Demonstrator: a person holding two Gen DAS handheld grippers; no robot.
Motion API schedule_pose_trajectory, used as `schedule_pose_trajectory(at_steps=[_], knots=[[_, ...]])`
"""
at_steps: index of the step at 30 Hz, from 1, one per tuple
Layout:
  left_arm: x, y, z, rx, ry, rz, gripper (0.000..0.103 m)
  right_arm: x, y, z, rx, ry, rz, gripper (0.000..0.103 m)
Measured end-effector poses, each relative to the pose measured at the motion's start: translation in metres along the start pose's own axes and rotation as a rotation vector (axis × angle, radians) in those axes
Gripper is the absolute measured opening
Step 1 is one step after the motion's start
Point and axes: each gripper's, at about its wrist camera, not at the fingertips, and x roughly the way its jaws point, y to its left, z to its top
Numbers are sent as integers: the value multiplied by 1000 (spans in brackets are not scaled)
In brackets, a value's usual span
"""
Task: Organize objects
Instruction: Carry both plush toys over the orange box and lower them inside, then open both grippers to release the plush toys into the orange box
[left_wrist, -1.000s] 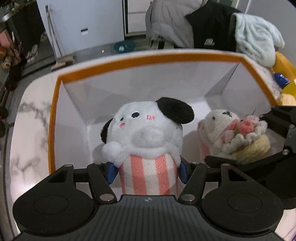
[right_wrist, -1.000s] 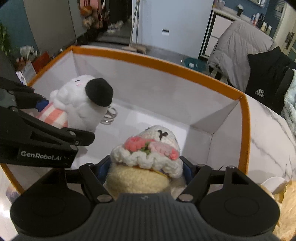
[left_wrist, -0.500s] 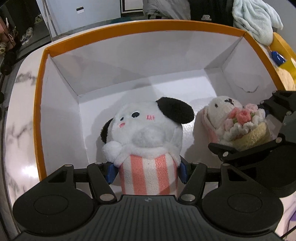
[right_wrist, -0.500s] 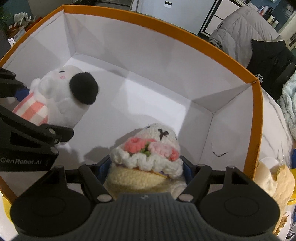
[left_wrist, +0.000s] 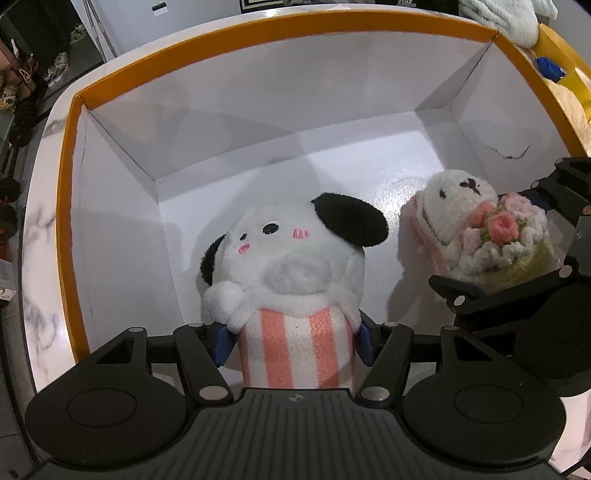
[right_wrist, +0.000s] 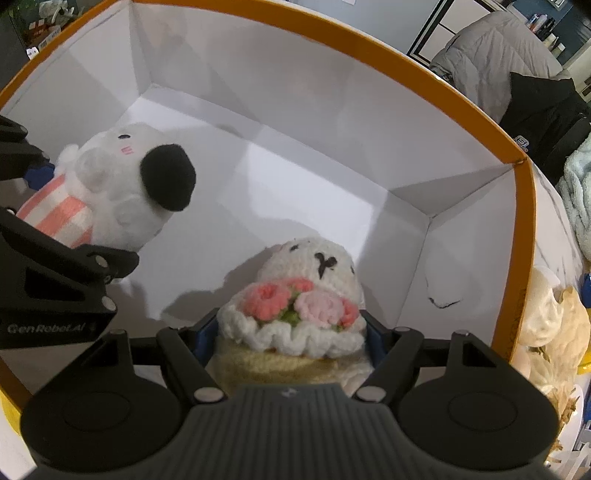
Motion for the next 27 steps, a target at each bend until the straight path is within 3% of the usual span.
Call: schedule_pose_trajectory(at_steps=[15,27], knots=[[7,-7,32,24,49,-12,78,9,-8,12,-14,75,-14,79],[9,-19,31,44,23,15,78,12,-17,13,-25,34,-47,84]])
